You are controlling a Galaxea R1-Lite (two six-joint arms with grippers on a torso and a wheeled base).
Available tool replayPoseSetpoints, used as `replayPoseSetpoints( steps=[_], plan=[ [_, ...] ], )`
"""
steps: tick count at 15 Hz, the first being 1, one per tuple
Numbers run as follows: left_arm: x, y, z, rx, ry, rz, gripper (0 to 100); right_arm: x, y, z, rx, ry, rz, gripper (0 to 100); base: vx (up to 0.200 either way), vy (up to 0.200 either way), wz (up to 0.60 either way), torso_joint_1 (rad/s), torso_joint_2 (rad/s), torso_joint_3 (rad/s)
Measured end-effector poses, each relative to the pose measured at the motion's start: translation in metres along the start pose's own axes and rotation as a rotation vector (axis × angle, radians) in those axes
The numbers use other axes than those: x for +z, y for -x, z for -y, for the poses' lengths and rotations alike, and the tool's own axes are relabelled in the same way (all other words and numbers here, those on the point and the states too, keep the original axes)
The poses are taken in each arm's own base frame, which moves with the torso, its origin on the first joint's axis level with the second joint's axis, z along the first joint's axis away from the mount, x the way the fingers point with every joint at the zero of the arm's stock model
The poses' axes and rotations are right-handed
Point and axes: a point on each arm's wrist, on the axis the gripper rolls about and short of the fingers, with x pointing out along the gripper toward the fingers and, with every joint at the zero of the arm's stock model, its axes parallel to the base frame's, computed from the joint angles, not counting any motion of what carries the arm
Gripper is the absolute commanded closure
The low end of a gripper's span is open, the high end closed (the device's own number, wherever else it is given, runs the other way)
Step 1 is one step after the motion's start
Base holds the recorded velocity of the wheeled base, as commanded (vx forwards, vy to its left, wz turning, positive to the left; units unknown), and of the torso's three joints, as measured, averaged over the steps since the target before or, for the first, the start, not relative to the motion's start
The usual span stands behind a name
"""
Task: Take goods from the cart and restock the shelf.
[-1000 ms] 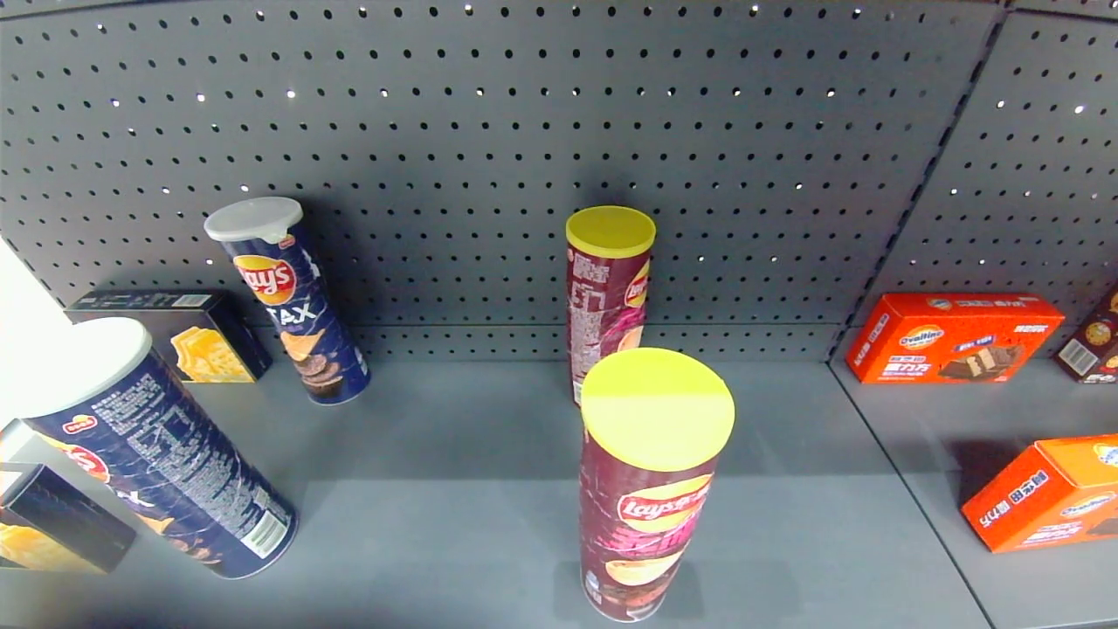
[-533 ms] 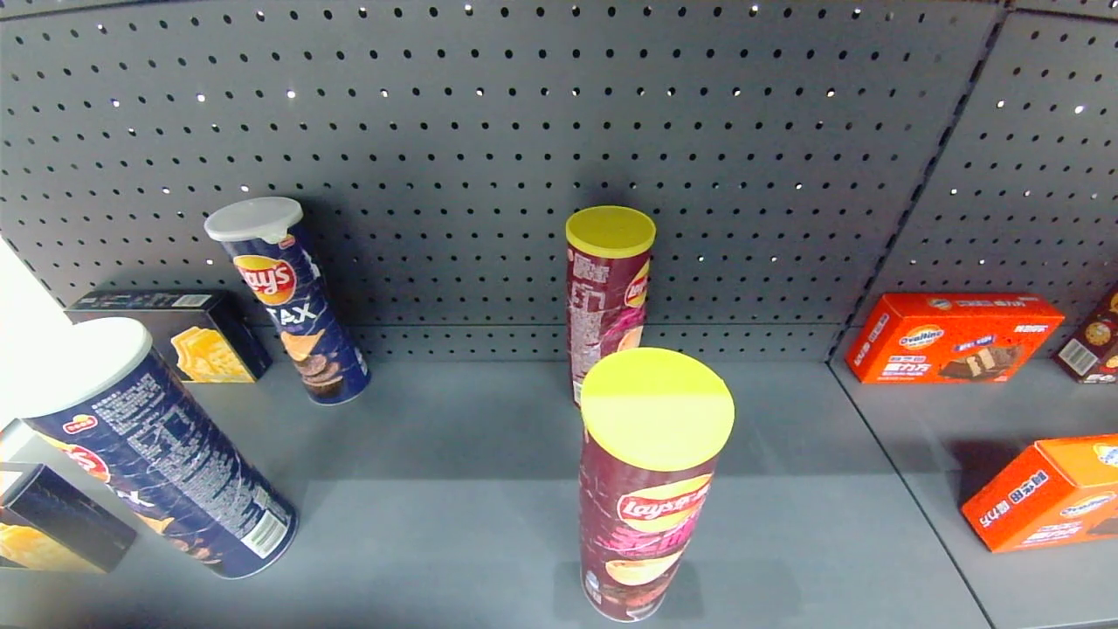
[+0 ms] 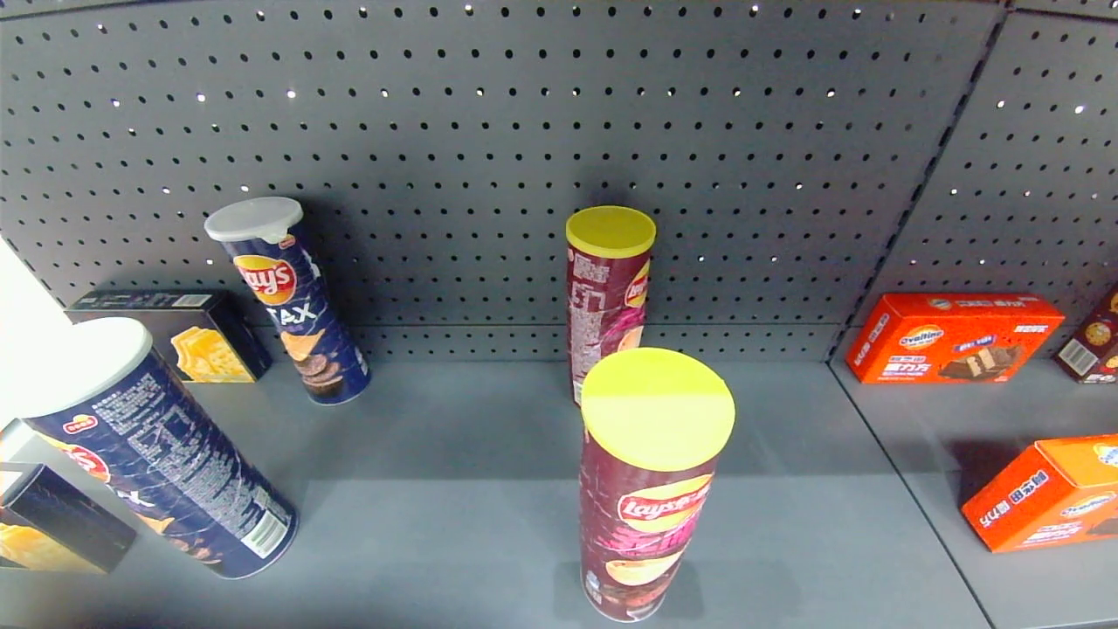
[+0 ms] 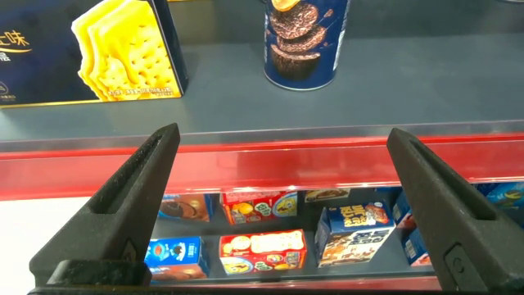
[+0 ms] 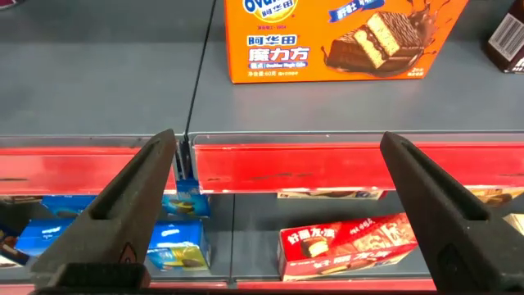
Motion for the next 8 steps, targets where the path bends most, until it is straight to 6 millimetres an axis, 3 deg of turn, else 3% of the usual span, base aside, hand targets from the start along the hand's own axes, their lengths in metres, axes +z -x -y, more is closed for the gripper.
replayPoseSetpoints(
  steps=[8],
  plan=[
    [0.0,0.0,0.0,0.0,0.0,0.0,0,0.0,0.0001,0.0,0.0,0.001,0.001,0,0.0,0.0,0.0,0.0,0.0,0.0]
  ],
)
